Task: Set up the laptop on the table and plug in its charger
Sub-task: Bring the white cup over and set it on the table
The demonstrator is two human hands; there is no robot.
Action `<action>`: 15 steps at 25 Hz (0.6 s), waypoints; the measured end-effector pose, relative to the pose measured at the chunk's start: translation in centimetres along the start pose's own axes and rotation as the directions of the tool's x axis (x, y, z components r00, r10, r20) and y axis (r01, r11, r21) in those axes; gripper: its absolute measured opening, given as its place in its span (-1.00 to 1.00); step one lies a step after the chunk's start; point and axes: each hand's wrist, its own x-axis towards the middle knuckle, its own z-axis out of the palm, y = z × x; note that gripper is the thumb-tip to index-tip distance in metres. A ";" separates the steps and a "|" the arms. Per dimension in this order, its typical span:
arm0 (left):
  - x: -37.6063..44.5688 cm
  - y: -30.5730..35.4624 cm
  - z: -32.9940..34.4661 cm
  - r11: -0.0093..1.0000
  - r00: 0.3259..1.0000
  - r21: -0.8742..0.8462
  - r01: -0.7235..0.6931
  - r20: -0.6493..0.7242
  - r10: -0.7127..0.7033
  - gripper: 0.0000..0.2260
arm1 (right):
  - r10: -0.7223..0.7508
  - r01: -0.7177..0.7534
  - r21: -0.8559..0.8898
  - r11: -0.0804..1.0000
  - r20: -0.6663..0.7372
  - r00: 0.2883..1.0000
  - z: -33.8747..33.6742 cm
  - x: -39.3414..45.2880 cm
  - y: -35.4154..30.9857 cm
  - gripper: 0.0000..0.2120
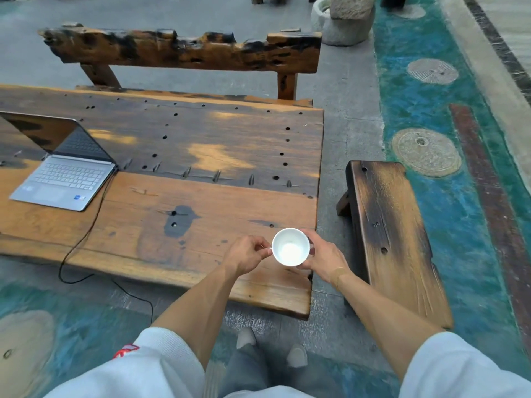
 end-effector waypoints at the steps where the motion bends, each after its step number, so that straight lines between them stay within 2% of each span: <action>1: -0.4 -0.1 0.4 1.000 1.000 -0.005 0.009 0.003 -0.009 -0.88 | 0.001 -0.001 -0.003 1.000 0.008 1.000 0.3 -0.3 0.3 -0.23; 8: -1.4 -1.7 2.5 1.000 0.996 -0.008 0.018 0.087 -0.018 -0.85 | 0.079 -0.078 -0.025 0.997 0.033 0.996 2.8 -1.9 1.9 -0.22; 15: -1.7 -3.4 5.4 0.993 0.981 0.119 -0.008 0.194 -0.015 -0.80 | 0.198 -0.196 -0.050 0.979 0.060 0.978 5.7 -3.3 3.7 -0.21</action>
